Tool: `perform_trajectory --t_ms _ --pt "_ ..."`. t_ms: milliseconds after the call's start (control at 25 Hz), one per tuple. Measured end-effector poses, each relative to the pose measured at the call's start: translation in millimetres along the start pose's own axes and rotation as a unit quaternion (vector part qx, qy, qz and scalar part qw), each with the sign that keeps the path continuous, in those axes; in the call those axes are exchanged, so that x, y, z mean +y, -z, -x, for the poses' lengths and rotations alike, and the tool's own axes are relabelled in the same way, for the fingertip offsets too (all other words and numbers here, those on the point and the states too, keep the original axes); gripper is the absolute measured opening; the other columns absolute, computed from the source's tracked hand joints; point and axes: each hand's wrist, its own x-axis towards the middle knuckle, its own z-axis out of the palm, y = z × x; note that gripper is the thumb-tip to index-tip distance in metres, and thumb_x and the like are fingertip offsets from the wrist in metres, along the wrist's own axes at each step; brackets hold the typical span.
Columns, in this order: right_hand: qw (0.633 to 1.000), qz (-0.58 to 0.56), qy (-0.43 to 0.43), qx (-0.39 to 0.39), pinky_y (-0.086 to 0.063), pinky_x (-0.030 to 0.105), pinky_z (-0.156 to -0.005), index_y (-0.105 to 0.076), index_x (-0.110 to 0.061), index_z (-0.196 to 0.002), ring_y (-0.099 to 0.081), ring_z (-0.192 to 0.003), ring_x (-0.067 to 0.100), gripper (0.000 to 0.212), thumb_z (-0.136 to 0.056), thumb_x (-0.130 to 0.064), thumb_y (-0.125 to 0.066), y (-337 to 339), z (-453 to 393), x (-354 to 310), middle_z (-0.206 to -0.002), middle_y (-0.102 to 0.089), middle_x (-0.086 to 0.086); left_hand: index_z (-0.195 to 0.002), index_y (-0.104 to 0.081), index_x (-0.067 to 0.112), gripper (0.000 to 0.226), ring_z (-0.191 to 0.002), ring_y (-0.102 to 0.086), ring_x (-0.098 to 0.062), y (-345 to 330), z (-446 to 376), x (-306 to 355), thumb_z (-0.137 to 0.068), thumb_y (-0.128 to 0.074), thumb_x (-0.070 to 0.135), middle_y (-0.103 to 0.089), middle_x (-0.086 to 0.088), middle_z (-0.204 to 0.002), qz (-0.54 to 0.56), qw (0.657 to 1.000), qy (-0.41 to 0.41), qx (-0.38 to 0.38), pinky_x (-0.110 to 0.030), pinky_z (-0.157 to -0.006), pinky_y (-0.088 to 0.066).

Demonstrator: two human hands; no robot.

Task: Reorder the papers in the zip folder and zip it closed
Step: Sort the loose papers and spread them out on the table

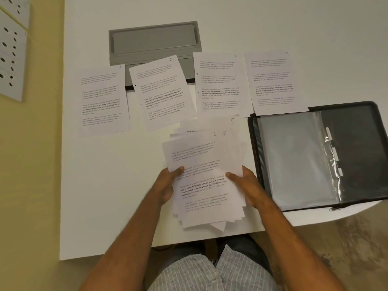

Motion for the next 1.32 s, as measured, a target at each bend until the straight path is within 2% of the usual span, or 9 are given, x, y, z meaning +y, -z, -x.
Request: perform_trajectory --t_ms 160,400,640,760,880,1000,1120,1240,1320 --pt "0.999 -0.036 0.015 -0.021 -0.054 0.045 -0.103 -0.066 -0.018 -0.129 -0.071 -0.115 0.024 0.037 -0.094 -0.013 -0.073 4 10 -29 -0.123 -0.075 0.004 -0.138 -0.058 0.009 0.042 -0.122 -0.065 -0.032 -4 11 29 -0.096 -0.062 0.006 -0.067 -0.013 -0.133 -0.013 0.998 -0.013 -0.065 -0.047 -0.103 -0.053" --pt "0.997 -0.051 0.020 -0.057 -0.054 0.048 -0.102 -0.063 -0.010 -0.133 -0.070 -0.116 0.031 0.041 -0.093 -0.009 -0.070 7 18 -64 -0.127 -0.072 0.012 -0.137 -0.060 0.010 0.043 -0.121 -0.066 -0.033 -6 22 46 -0.094 -0.064 0.009 -0.068 -0.014 -0.132 -0.008 0.996 0.007 -0.085 -0.047 -0.098 -0.057" --pt "0.997 0.000 0.040 -0.062 -0.055 0.050 -0.102 -0.062 -0.013 -0.135 -0.070 -0.116 0.029 0.046 -0.091 -0.010 -0.074 17 19 -85 -0.129 -0.072 0.010 -0.127 -0.066 0.008 0.036 -0.111 -0.071 -0.032 -24 25 48 -0.091 -0.066 0.005 -0.070 -0.018 -0.127 -0.010 0.996 -0.060 -0.069 -0.044 -0.092 -0.060" --pt "0.991 -0.037 0.126 0.012 -0.059 0.039 -0.094 -0.060 -0.018 -0.134 -0.070 -0.116 0.024 0.043 -0.094 -0.010 -0.073 23 14 -111 -0.128 -0.073 0.005 -0.128 -0.064 0.005 0.037 -0.106 -0.072 -0.034 -42 25 57 -0.091 -0.065 0.003 -0.071 -0.020 -0.123 -0.008 0.995 -0.076 -0.070 -0.043 -0.082 -0.061" --pt "0.970 -0.075 0.206 0.105 -0.057 0.027 -0.082 -0.062 -0.030 -0.129 -0.068 -0.114 0.013 0.038 -0.094 -0.028 -0.076 40 -1 -150 -0.127 -0.071 -0.002 -0.126 -0.065 0.005 0.036 -0.105 -0.072 -0.035 -62 19 68 -0.090 -0.066 0.004 -0.071 -0.020 -0.122 -0.024 0.994 -0.081 -0.074 -0.046 -0.084 -0.062" --pt "0.956 -0.022 0.237 0.171 -0.054 0.037 -0.084 -0.071 -0.026 -0.105 -0.066 -0.102 0.011 0.025 -0.087 -0.041 -0.079 65 -27 -179 -0.106 -0.073 -0.009 -0.127 -0.065 0.006 0.037 -0.110 -0.070 -0.037 -88 9 74 -0.090 -0.066 0.003 -0.070 -0.020 -0.124 -0.032 0.993 -0.078 -0.077 -0.048 -0.089 -0.060" --pt "0.945 0.022 0.262 0.196 -0.056 0.045 -0.093 -0.071 -0.025 -0.085 -0.069 -0.098 0.018 0.015 -0.088 -0.038 -0.078 93 -50 -197 -0.096 -0.075 -0.006 -0.129 -0.063 0.006 0.035 -0.111 -0.070 -0.035 -119 -5 75 -0.094 -0.063 0.001 -0.071 -0.018 -0.124 -0.028 0.995 -0.073 -0.063 -0.044 -0.086 -0.061" --pt "0.934 -0.005 0.272 0.232 -0.055 0.028 -0.082 -0.074 -0.026 -0.086 -0.070 -0.092 0.007 0.008 -0.093 -0.029 -0.076 127 -65 -215 -0.093 -0.076 -0.011 -0.127 -0.064 0.004 0.032 -0.104 -0.073 -0.034 -151 -22 77 -0.095 -0.063 0.003 -0.073 -0.019 -0.120 -0.022 0.997 -0.069 -0.039 -0.042 -0.079 -0.062" --pt "0.927 -0.010 0.276 0.254 -0.055 0.025 -0.080 -0.076 -0.024 -0.092 -0.071 -0.092 0.007 0.008 -0.096 -0.029 -0.072 152 -75 -228 -0.096 -0.077 -0.009 -0.126 -0.065 0.001 0.030 -0.099 -0.075 -0.032 -176 -36 79 -0.095 -0.063 0.003 -0.074 -0.019 -0.115 -0.015 0.997 -0.064 -0.027 -0.041 -0.076 -0.062"
